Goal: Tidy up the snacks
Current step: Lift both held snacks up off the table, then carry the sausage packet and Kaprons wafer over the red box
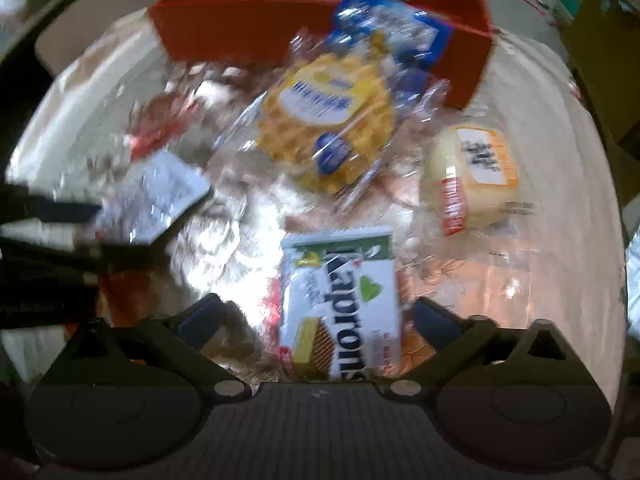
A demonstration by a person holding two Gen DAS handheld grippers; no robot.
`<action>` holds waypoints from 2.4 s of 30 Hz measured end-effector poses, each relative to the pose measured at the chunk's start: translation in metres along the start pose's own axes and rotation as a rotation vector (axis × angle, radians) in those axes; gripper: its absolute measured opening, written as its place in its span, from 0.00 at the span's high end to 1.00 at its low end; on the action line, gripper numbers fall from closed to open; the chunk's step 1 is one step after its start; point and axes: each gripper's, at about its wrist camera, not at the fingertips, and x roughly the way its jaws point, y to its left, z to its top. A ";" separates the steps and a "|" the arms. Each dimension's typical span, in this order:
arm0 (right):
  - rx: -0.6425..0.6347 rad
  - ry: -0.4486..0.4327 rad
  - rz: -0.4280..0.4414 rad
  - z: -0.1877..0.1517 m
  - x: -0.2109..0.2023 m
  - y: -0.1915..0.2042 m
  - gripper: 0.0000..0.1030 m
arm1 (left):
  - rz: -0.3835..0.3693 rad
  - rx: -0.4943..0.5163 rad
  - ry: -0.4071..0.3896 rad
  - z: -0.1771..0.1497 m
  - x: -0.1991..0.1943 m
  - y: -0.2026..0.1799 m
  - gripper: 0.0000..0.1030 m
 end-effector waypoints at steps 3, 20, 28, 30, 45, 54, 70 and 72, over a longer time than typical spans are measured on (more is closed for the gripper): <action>0.010 -0.004 -0.055 0.001 -0.006 -0.008 0.36 | 0.003 -0.007 0.002 0.001 0.001 0.001 0.51; 0.072 -0.200 0.059 0.009 -0.072 -0.014 0.38 | -0.062 -0.061 -0.144 0.018 -0.040 0.007 0.51; 0.095 -0.280 0.086 0.029 -0.087 -0.018 0.37 | -0.051 -0.084 -0.237 0.039 -0.055 0.010 0.51; 0.095 -0.294 0.089 0.035 -0.089 -0.019 0.37 | -0.054 -0.095 -0.253 0.045 -0.057 0.011 0.51; 0.120 -0.398 0.134 0.094 -0.096 -0.026 0.37 | -0.035 -0.126 -0.384 0.099 -0.061 0.009 0.51; 0.137 -0.417 0.137 0.119 -0.087 -0.033 0.37 | -0.027 -0.149 -0.392 0.122 -0.047 0.012 0.51; 0.154 -0.411 0.128 0.152 -0.068 -0.044 0.37 | 0.007 -0.159 -0.414 0.154 -0.029 0.019 0.51; 0.154 -0.406 0.127 0.155 -0.064 -0.045 0.37 | 0.013 -0.158 -0.413 0.158 -0.025 0.020 0.51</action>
